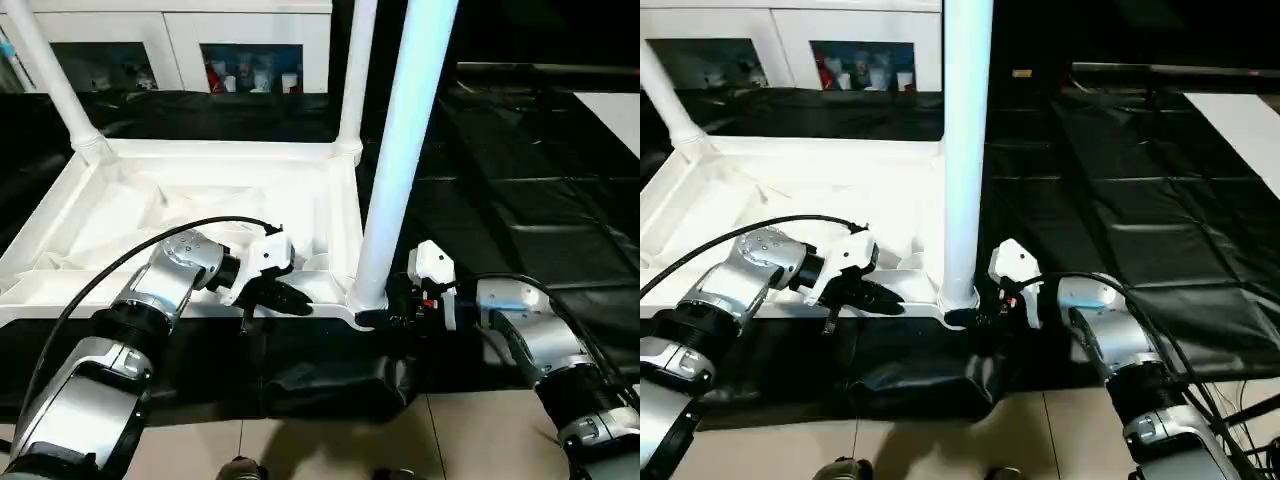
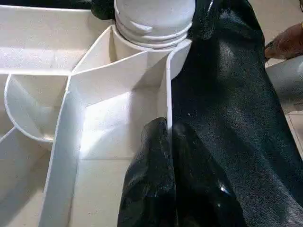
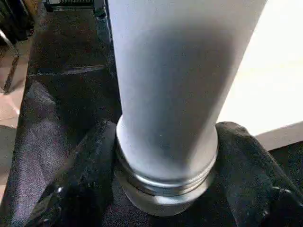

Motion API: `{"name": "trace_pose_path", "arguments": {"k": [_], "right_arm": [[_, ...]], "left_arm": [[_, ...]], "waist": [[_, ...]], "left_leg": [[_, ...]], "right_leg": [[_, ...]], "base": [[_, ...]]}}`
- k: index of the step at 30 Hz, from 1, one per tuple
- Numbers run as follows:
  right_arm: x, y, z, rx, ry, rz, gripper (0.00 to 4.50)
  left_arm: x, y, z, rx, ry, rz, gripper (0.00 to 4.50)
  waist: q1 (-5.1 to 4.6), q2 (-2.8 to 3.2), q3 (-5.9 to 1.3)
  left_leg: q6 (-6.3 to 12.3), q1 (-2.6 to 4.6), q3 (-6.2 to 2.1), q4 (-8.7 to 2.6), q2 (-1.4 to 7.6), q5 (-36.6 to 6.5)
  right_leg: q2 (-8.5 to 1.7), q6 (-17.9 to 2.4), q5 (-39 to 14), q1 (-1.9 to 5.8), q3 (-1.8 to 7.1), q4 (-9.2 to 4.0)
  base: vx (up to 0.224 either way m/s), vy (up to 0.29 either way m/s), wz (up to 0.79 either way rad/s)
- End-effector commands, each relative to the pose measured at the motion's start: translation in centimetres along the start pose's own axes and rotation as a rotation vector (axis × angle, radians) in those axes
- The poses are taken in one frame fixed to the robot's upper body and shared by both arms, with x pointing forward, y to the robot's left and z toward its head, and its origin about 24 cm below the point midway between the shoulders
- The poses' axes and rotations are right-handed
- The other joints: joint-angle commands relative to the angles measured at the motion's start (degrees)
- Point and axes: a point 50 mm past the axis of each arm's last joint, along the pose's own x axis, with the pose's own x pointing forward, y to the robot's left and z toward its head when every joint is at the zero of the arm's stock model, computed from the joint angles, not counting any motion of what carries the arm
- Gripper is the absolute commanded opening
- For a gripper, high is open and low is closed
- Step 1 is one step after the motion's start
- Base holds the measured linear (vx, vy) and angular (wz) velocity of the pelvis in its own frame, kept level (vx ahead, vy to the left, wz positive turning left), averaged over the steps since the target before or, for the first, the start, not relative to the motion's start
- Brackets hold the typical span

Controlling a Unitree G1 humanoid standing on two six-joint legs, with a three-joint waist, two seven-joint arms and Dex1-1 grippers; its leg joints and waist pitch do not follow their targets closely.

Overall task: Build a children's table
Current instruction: Rotate leg to tighten

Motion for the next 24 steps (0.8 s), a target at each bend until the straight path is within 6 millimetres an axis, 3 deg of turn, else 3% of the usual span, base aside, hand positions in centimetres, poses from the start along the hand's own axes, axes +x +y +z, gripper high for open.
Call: {"name": "trace_pose_path", "arguments": {"k": [1,7,10,15,18,19,22,24], "right_arm": [[-0.2,-0.6,0.0,0.007,0.021,-0.036,2.72],[-0.1,-0.8,-0.1,0.041,-0.016,-0.101,2.7],[0.8,-1.8,-0.5,0.125,-0.069,-0.316,2.69],[2.3,-2.3,-1.1,0.298,-0.16,-0.573,2.69],[3.9,-2.5,-2.2,0.477,-0.164,-0.828,2.69],[4.3,-2.6,-2.4,0.504,-0.15,-0.882,2.69],[5.7,-2.6,-2.6,0.57,-0.102,-1.059,2.69],[5.9,-2.6,-2.5,0.568,-0.105,-1.078,2.68]], "left_arm": [[0.5,-0.5,0.0,0.014,0.022,-0.054,0.0],[0.6,-0.3,-0.1,0.01,0.016,-0.016,0.0],[1.2,0.7,0.3,-0.008,-0.03,0.127,0.0],[2.3,2.0,0.7,-0.048,-0.074,0.312,0.0],[3.7,2.7,1.7,-0.051,-0.113,0.423,0.0],[4.1,2.8,1.9,-0.054,-0.116,0.431,0.0],[5.4,2.9,2.5,-0.042,-0.117,0.456,0.0],[5.6,2.8,2.6,-0.034,-0.115,0.451,0.0]], "waist": [[-0.02,-0.19,-4.93],[-0.13,-0.16,-4.81],[-0.52,-0.2,-4.57],[-1.1,-0.23,-4.25],[-1.58,-0.05,-4.24],[-1.84,-0.16,-4.22],[-2.54,-0.15,-4.21],[-2.55,-0.11,-4.14]], "left_leg": [[3.35,0.84,1.03,-3.25,-0.53,-12.1],[3.4,0.81,1.02,-3.21,-0.56,-12.5],[2.26,0.82,0.93,-3.4,-0.72,-14.1],[-0.1,1.05,0.7,-3.78,-0.95,-18.0],[-0.84,0.88,0.62,-3.93,-1.01,-17.8],[-1.2,0.88,0.47,-4.02,-1.16,-18.6],[-1.35,0.89,0.49,-4.02,-1.24,-19.5],[-1.12,1.09,0.51,-4.03,-1.21,-20.2]], "right_leg": [[-1.21,-14.5,-9.1,3.87,0.9,-3.04],[-1.2,-14.6,-9.1,3.82,0.9,-3.05],[-1.33,-13.9,-12.2,3.64,0.92,-3.39],[-1.38,-10.0,-22.0,3.15,0.94,-4.41],[-1.32,-9.8,-20.7,2.96,1.0,-4.32],[-1.26,-9.4,-22.0,3.16,0.78,-4.43],[-1.32,-9.1,-23.0,2.75,0.88,-4.74],[-1.21,-8.7,-23.0,2.67,0.86,-4.86]], "base": [[0.0,0.0,0.0],[0.0,0.0,0.0],[0.0,0.0,0.0],[0.0,0.0,0.0],[0.0,0.0,0.0],[0.0,0.0,0.0],[0.0,0.0,0.0],[0.0,0.0,0.0]]}}
